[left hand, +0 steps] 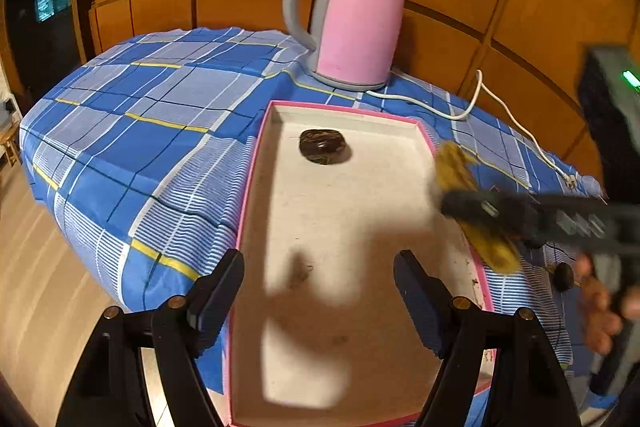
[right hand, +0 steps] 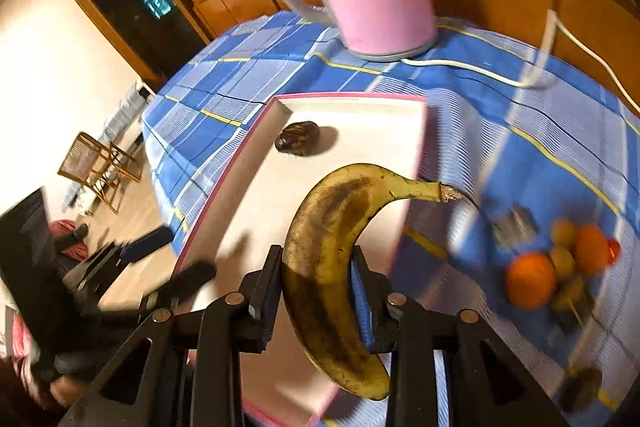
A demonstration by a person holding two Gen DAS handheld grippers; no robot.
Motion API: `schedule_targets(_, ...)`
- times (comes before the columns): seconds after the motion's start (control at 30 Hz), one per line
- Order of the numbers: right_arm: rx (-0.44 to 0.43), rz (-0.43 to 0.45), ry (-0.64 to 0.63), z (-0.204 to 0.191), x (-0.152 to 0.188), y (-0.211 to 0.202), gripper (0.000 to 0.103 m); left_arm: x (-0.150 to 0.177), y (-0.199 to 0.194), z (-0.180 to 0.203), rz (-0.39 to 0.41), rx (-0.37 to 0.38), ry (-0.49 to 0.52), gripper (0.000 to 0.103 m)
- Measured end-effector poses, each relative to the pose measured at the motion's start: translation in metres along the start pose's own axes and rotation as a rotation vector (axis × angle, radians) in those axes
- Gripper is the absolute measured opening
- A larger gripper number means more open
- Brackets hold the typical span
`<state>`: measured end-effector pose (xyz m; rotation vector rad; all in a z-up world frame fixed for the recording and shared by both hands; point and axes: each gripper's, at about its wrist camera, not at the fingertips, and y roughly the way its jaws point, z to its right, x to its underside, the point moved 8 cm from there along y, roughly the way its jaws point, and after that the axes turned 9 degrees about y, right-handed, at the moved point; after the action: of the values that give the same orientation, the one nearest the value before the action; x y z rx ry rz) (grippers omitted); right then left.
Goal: Organize fruits
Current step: 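Grasp the banana with the right tool and place it in the tray, then reach the left tool to the orange and grasp it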
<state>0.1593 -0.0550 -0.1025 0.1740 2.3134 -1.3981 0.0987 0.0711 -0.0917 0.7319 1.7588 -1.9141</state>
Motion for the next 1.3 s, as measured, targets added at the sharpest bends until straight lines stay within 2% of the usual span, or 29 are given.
schedule_targets(0.2, 0.054, 0.010, 0.028, -0.007, -0.036, 0.038, 0.033, 0.003, 0.000, -0.002, -0.004, -0.002, 0.008, 0.078)
schedule_targets(0.27, 0.072, 0.026, 0.037, -0.003, -0.042, 0.042, 0.038, 0.004, 0.001, -0.002, -0.006, -0.003, 0.008, 0.078)
schedule_targets(0.33, 0.073, 0.036, 0.050, 0.000, -0.043, 0.041, 0.039, 0.004, 0.001, -0.002, -0.006, 0.001, 0.006, 0.078)
schedule_targets(0.4, 0.078, 0.052, 0.056, 0.004, -0.042, 0.035, 0.045, 0.004, 0.001, -0.001, -0.004, 0.004, 0.002, 0.078)
schedule_targets(0.67, 0.102, 0.135, 0.094, 0.025, -0.008, -0.015, 0.045, 0.001, -0.003, 0.012, 0.006, 0.016, 0.029, 0.078)
schedule_targets(0.97, 0.215, 0.208, 0.165, 0.058, 0.041, -0.061, 0.046, -0.001, -0.012, 0.030, 0.019, 0.022, 0.079, 0.078)
schedule_targets(1.17, 0.314, 0.249, 0.158, 0.073, 0.063, -0.082, 0.046, -0.001, -0.015, 0.038, 0.021, 0.021, 0.102, 0.079)
schedule_targets(1.3, 0.348, 0.269, 0.159, 0.082, 0.074, -0.096, 0.047, 0.000, -0.015, 0.045, 0.017, 0.028, 0.111, 0.079)
